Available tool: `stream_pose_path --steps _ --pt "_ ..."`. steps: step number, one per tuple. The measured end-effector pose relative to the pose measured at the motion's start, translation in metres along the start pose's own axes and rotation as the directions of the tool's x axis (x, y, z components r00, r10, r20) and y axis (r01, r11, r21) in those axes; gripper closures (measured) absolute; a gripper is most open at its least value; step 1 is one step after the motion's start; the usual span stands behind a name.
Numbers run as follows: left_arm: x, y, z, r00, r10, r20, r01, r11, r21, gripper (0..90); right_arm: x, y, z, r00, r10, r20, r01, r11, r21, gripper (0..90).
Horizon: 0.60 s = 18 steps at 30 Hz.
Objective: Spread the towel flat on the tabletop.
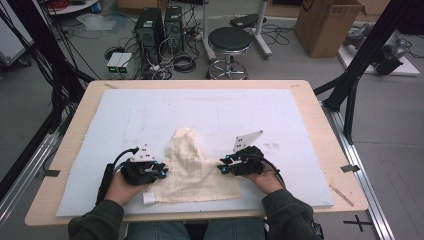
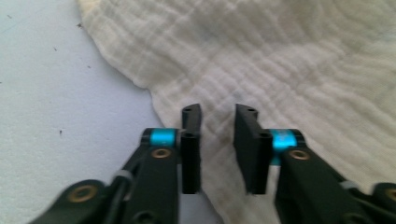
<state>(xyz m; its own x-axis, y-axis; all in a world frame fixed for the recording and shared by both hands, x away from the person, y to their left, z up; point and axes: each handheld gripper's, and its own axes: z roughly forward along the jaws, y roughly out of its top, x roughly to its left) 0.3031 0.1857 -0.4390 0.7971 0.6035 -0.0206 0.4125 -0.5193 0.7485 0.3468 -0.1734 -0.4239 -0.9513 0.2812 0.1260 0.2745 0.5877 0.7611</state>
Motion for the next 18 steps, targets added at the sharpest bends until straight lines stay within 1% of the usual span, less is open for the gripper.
stream_pose_path --steps 2,3,6,7,8,10,14,18 --pt "0.0 -0.001 -0.001 0.9999 0.008 -0.006 -0.008 1.0 0.0 80.9 0.002 -0.001 -0.001 1.0 -0.001 -0.002 0.001 1.0 -0.003 78.0" --pt "0.0 -0.001 -0.001 0.9999 0.011 -0.004 -0.011 0.9999 -0.003 85.6 0.003 -0.001 -0.003 1.0 0.001 0.003 -0.001 1.0 -0.009 79.9" --pt "-0.002 -0.002 -0.003 0.9998 0.019 -0.003 -0.019 0.9998 0.003 88.2 0.007 -0.001 -0.006 1.0 -0.003 0.003 0.003 1.0 -0.017 80.9" --pt "-0.003 -0.002 -0.003 0.9998 0.018 -0.005 -0.018 0.9998 0.0 88.7 0.011 -0.001 -0.009 1.0 -0.008 0.006 0.008 1.0 -0.026 81.7" --pt "-0.003 -0.003 -0.004 0.9996 0.026 -0.003 -0.026 0.9996 0.005 88.7 0.011 -0.001 -0.009 1.0 -0.008 0.006 0.008 1.0 -0.026 81.7" --pt "-0.005 -0.003 -0.006 0.9996 0.027 -0.004 -0.027 0.9996 0.005 88.8 0.014 -0.001 -0.012 0.9999 -0.012 0.008 0.012 0.999 -0.039 82.3" --pt "-0.011 -0.007 -0.015 0.999 0.044 -0.011 -0.044 0.999 -0.001 88.9 0.021 -0.001 -0.017 0.9998 -0.02 0.003 0.02 0.998 -0.053 82.4" --pt "-0.017 -0.012 -0.026 0.9994 0.034 -0.01 -0.034 0.9994 -0.011 88.9 0.031 -0.001 -0.023 0.9996 -0.028 0.006 0.028 0.998 -0.06 82.3"
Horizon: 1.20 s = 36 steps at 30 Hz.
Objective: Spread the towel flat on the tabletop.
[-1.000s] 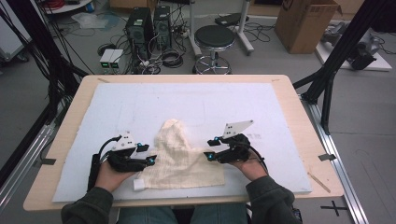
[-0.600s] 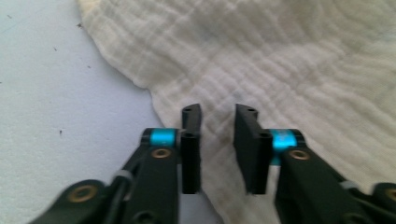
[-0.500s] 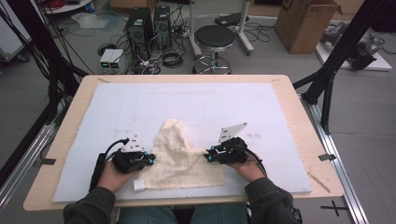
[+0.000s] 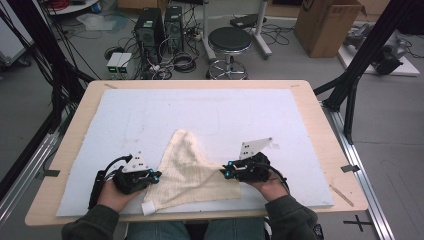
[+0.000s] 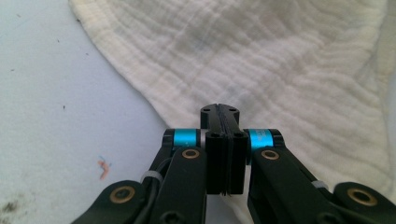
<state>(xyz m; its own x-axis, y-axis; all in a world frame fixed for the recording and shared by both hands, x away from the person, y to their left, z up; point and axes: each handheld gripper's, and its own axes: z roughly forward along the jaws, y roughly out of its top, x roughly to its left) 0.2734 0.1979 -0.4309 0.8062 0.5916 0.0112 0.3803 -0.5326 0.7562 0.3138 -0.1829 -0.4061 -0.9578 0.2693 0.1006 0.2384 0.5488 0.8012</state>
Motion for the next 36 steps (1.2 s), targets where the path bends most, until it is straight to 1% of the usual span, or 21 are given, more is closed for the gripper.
stream_pose_path --steps 4,5,6,8,9,13,14,16,17,18,19,21,23,24,26,28,30,31,32,34,36 --pt "-0.005 -0.005 -0.009 1.0 -0.004 -0.003 0.004 1.0 0.003 89.0 0.009 0.0 -0.004 1.0 -0.004 -0.007 0.004 1.0 -0.012 82.2" --pt "-0.007 -0.007 -0.011 1.0 -0.007 0.0 0.007 1.0 -0.002 89.0 0.014 -0.001 -0.004 0.9999 -0.006 -0.012 0.006 1.0 -0.011 82.2" --pt "-0.009 -0.008 -0.014 1.0 -0.006 -0.002 0.006 1.0 -0.001 89.0 0.014 -0.001 -0.004 0.9999 -0.006 -0.012 0.006 1.0 -0.011 82.2" --pt "-0.011 -0.011 -0.019 1.0 -0.005 -0.004 0.005 1.0 -0.004 89.0 0.02 -0.003 -0.003 0.9997 -0.009 -0.023 0.009 1.0 0.003 82.2" --pt "-0.012 -0.012 -0.02 1.0 -0.002 0.0 0.002 1.0 -0.005 88.9 0.025 -0.004 0.0 0.9992 -0.02 -0.036 0.021 1.0 0.023 82.1" --pt "-0.014 -0.014 -0.024 0.9998 -0.017 0.005 0.017 0.9997 -0.017 88.1 0.031 -0.005 0.004 0.9984 -0.023 -0.052 0.026 0.999 0.048 79.4" --pt "-0.013 -0.013 -0.024 0.9997 -0.022 0.008 0.022 0.9994 -0.024 84.8 0.031 -0.005 0.004 0.9982 -0.022 -0.056 0.025 0.998 0.055 77.0" --pt "-0.009 -0.008 -0.024 0.9994 -0.031 0.015 0.031 0.9984 -0.046 76.5 0.031 -0.002 0.003 0.9983 -0.022 -0.055 0.024 0.999 0.047 71.7" --pt "-0.006 -0.002 -0.021 0.9989 -0.044 0.018 0.045 0.9968 -0.066 71.6 0.027 0.002 -0.001 0.9983 -0.012 -0.057 0.013 1.0 0.027 66.7" --pt "-0.006 -0.002 -0.021 0.9989 -0.044 0.018 0.045 0.9968 -0.066 69.3 0.027 0.002 -0.001 0.9983 -0.012 -0.057 0.013 1.0 0.027 66.7" --pt "-0.003 0.001 -0.018 0.9988 -0.045 0.016 0.046 0.9965 -0.07 69.3 0.025 0.005 -0.004 0.9981 -0.002 -0.061 0.002 1.0 0.013 64.9" --pt "0.001 0.007 -0.01 0.998 -0.062 0.014 0.063 0.9949 -0.079 65.5 0.019 0.011 -0.009 0.9983 -0.005 -0.059 0.004 1.0 -0.017 63.4" --pt "0.006 0.012 -0.001 0.997 -0.077 0.009 0.078 0.9938 -0.079 62.3 0.01 0.022 -0.016 0.9991 -0.009 -0.041 0.006 0.998 -0.056 63.4" --pt "0.008 0.014 0.003 0.9971 -0.077 0.002 0.077 0.9944 -0.073 62.3 0.01 0.022 -0.016 0.9991 -0.009 -0.041 0.006 0.998 -0.056 63.4" --pt "0.011 0.017 0.011 0.9971 -0.075 -0.012 0.074 0.9951 -0.065 62.3 0.001 0.028 -0.018 0.9995 0.004 -0.031 -0.007 0.996 -0.085 63.9" --pt "0.015 0.018 0.017 0.9966 -0.081 -0.015 0.08 0.9953 -0.055 62.3 -0.009 0.032 -0.014 0.9995 0.023 -0.021 -0.024 0.995 -0.095 64.7" --pt "0.017 0.018 0.022 0.9964 -0.081 -0.024 0.08 0.9959 -0.042 61.9 -0.019 0.034 -0.006 0.9989 0.044 -0.016 -0.045 0.996 -0.078 65.3" --pt "0.019 0.018 0.024 0.9965 -0.079 -0.024 0.079 0.9964 -0.032 59.9 -0.028 0.032 0.007 0.9964 0.081 -0.023 -0.082 0.996 -0.037 65.1" --pt "0.019 0.017 0.026 0.9963 -0.082 -0.024 0.081 0.9965 -0.02 59.9 -0.028 0.032 0.007 0.9964 0.081 -0.023 -0.082 0.996 -0.037 65.1" --pt "0.02 0.016 0.028 0.9971 -0.073 -0.024 0.073 0.9972 0.013 57.4 -0.034 0.029 0.021 0.9933 0.111 -0.031 -0.111 0.994 0.014 64.5" --pt "0.019 0.016 0.029 0.9973 -0.069 -0.022 0.07 0.9974 0.018 57.8 -0.037 0.025 0.034 0.9912 0.129 -0.03 -0.127 0.991 0.047 61.5"
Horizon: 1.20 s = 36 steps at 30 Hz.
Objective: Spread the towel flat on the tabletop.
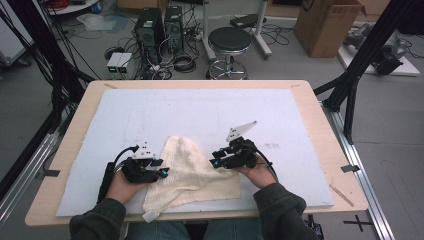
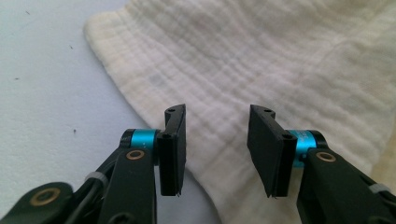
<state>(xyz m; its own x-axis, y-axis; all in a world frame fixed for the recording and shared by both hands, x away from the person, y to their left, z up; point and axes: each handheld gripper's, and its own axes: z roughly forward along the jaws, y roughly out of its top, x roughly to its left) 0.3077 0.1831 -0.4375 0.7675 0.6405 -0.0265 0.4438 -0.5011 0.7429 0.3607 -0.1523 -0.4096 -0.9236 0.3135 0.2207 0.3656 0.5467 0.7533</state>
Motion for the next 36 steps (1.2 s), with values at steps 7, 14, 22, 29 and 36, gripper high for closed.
stream_pose_path --steps 7,14,22,29,36 --pt "-0.003 -0.003 0.0 0.9998 0.016 -0.009 -0.016 0.9999 -0.002 60.4 -0.006 -0.002 0.038 0.9952 0.053 -0.082 -0.046 0.995 0.089 69.4" --pt "-0.003 -0.005 -0.003 0.9993 0.03 -0.021 -0.03 0.9996 -0.003 78.7 -0.001 0.006 0.029 0.998 0.025 -0.058 -0.02 0.997 0.081 86.2" --pt "-0.005 -0.005 -0.004 0.9993 0.036 -0.014 -0.036 0.9994 0.001 85.3 0.017 0.041 -0.006 0.9905 -0.082 0.11 0.077 0.996 0.046 86.5" --pt "-0.003 -0.008 -0.01 0.9995 0.031 0.004 -0.031 0.9995 0.006 82.4 0.037 0.031 0.026 0.9893 -0.128 0.07 0.118 0.984 0.131 86.1" --pt "-0.004 -0.001 -0.013 0.9994 -0.015 0.031 0.018 0.9958 -0.09 61.0 0.056 0.006 0.047 0.9908 -0.132 -0.029 0.135 0.982 0.13 85.7"
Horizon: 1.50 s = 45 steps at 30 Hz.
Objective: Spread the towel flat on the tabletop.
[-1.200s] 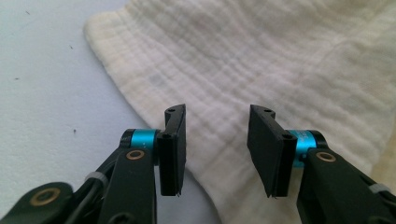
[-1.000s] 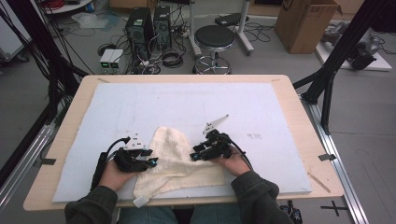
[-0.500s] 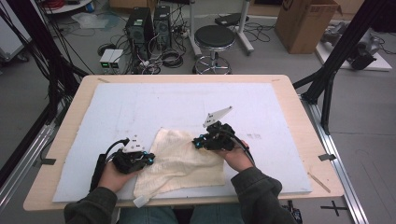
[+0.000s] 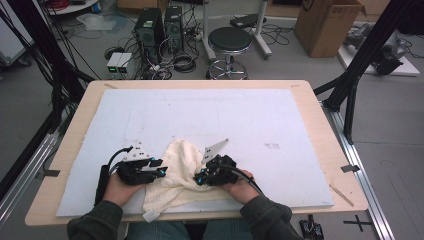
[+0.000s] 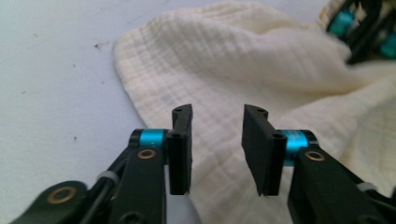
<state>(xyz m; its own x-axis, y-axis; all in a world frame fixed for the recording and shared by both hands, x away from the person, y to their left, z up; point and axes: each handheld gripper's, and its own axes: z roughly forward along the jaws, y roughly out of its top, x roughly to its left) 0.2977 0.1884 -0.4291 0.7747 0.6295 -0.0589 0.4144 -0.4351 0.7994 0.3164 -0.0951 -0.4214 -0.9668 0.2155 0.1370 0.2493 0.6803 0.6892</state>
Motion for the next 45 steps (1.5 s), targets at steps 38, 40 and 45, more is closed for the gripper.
stream_pose_path --steps 38,40,45 --pt "0.001 -0.024 -0.025 0.9927 0.065 -0.101 -0.052 0.9906 0.127 88.4 -0.054 -0.003 0.002 0.9864 0.164 -0.014 -0.163 0.985 0.056 83.0" --pt "0.001 -0.023 -0.025 0.9926 0.064 -0.104 -0.05 0.9907 0.127 88.4 -0.053 -0.003 -0.003 0.9862 0.165 0.002 -0.165 0.985 0.04 83.4" --pt "0.002 -0.021 -0.023 0.9939 0.05 -0.098 -0.039 0.9936 0.106 88.4 -0.052 -0.004 -0.035 0.9831 0.149 0.106 -0.148 0.989 -0.015 83.4"
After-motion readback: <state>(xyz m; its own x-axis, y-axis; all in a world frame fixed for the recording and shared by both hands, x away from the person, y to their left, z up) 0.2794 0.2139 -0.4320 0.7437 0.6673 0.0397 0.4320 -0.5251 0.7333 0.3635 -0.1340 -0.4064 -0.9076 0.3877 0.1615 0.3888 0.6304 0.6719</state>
